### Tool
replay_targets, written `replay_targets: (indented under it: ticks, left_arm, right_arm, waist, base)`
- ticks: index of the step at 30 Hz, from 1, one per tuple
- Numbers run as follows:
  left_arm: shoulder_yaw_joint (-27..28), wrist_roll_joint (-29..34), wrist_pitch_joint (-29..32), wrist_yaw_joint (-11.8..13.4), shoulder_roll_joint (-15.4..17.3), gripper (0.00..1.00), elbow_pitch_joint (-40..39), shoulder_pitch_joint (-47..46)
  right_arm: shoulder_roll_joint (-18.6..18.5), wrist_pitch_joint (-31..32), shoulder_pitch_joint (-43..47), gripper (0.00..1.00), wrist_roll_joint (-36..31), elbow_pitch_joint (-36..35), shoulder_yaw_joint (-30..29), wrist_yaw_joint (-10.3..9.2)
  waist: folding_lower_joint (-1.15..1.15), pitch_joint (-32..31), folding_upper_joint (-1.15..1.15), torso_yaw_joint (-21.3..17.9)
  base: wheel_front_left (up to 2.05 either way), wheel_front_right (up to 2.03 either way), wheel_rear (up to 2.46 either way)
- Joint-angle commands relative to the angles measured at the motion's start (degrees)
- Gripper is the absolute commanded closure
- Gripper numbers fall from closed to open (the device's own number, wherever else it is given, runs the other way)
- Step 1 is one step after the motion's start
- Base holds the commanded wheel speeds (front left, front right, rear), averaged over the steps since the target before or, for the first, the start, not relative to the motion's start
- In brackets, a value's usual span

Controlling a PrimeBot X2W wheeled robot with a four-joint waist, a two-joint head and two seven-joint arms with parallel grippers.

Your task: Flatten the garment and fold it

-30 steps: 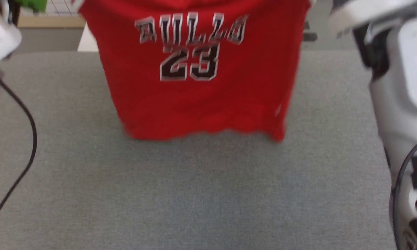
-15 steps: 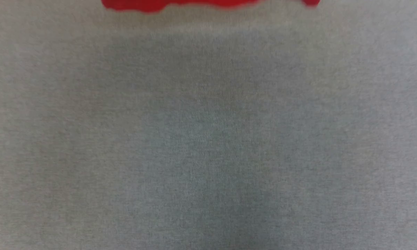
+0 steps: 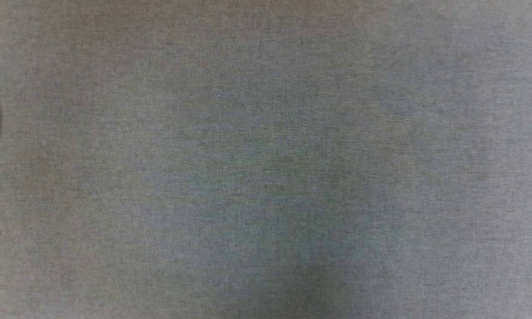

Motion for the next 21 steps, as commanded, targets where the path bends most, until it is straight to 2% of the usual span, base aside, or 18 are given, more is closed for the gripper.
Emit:
replay_targets:
  ticks: [1,6,10,15,21]
  left_arm:
    - [0.72,0.37,-0.21,0.38,0.02,1.0,-0.68,3.01]
    - [4.49,0.46,-0.21,1.07,-0.64,1.0,-3.82,15.09]
    - [7.9,0.38,-0.21,0.59,-1.36,1.0,-5.89,25.36]
    - [11.76,0.88,-0.21,-1.17,-2.75,1.0,-5.99,36.79]
    - [15.84,1.07,-0.21,-5.14,-5.49,1.0,-5.02,51.74]
  right_arm:
    - [0.24,-0.33,2.97,1.0,-0.34,-0.17,0.34,-0.1]
    - [1.12,-0.33,12.71,1.0,0.52,-0.4,1.29,-0.1]
    - [1.59,-0.33,21.08,1.0,1.26,-0.98,2.68,-0.1]
    - [1.65,-0.33,30.18,1.0,3.2,-1.39,4.53,-0.1]
    - [1.0,-0.33,42.5,1.0,5.26,-1.05,8.18,-0.1]
  waist:
    - [-0.02,-1.01,0.0,0.17]
    - [-0.02,-5.32,0.0,0.17]
    - [-0.02,-9.63,0.0,0.3]
    - [-0.02,-14.75,0.0,0.65]
    - [-0.02,-21.78,0.0,1.09]
  base:
    - [0.0,0.0,0.0]
    - [0.0,0.0,0.0]
    - [0.0,0.0,0.0]
    - [0.0,0.0,0.0]
    - [0.0,0.0,0.0]
